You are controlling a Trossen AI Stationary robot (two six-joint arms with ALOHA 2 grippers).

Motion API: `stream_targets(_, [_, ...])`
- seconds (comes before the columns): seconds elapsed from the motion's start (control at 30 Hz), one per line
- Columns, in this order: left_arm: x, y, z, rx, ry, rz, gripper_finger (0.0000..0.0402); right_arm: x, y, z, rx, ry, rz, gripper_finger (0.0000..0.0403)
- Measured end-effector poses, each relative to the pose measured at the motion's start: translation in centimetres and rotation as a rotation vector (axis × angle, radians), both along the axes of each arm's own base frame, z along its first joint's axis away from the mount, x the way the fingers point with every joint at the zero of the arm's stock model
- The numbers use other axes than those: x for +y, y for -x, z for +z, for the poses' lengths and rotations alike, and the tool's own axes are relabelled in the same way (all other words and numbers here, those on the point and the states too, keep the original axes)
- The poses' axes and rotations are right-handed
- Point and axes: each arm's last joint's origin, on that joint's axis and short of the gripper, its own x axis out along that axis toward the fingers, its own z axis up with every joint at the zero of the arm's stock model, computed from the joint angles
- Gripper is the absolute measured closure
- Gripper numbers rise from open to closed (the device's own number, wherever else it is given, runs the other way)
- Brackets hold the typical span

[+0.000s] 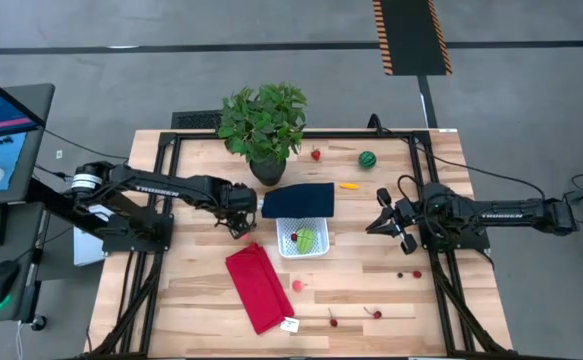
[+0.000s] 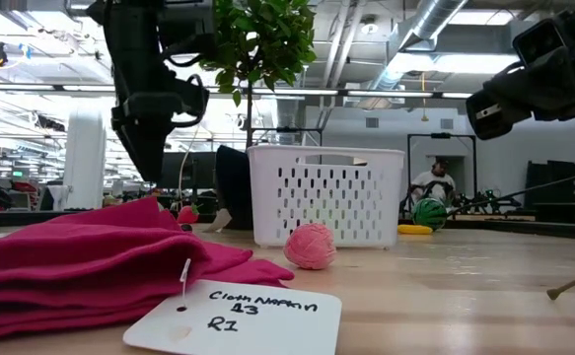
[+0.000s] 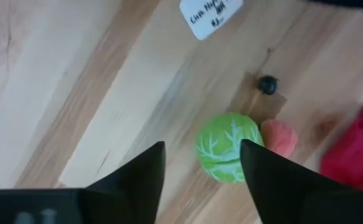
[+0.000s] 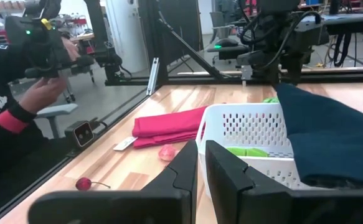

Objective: Pick and placing Produce into tupperware
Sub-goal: Put the cabbage into the bin

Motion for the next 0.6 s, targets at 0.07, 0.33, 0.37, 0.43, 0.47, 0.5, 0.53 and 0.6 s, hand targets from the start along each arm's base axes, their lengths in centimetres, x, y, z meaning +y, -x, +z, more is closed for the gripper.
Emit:
stream_targets(0.07, [0.0, -0.1, -0.1, 0.004, 0.015, -0.008, 0.0169, 0.0, 0.0, -0.1, 0.009, -0.001, 0.001, 0.0346])
stream_targets(0.33, [-0.2, -0.2, -1.3, 0.053, 0.056, -0.071, 0.0083, 0.0, 0.0, -0.1, 0.015, -0.002, 0.0, 0.0346])
stream_targets(0.37, [-0.3, -0.3, -1.7, 0.043, 0.077, -0.079, 0.0077, 0.0, 0.0, -0.2, 0.017, -0.002, 0.001, 0.0346])
stream_targets(0.43, [-0.4, 0.0, -2.5, 0.044, 0.108, -0.097, 0.007, 0.0, 0.0, -0.2, 0.021, -0.003, 0.0, 0.0346])
stream_targets(0.47, [-0.5, 0.1, -2.8, 0.041, 0.111, -0.099, 0.0068, 0.0, 0.0, -0.2, 0.026, -0.004, 0.001, 0.0346])
stream_targets(0.5, [-0.5, 0.1, -3.1, 0.032, 0.114, -0.1, 0.0067, 0.0, 0.0, -0.3, 0.033, -0.005, 0.0, 0.0346])
stream_targets(0.53, [-0.4, 0.1, -3.3, 0.025, 0.113, -0.098, 0.0067, 0.0, 0.0, -0.3, 0.035, -0.005, 0.0, 0.0346])
stream_targets(0.6, [-0.4, 0.2, -3.5, 0.018, 0.112, -0.097, 0.0066, 0.0, 0.0, -0.4, 0.039, -0.006, 0.001, 0.0346])
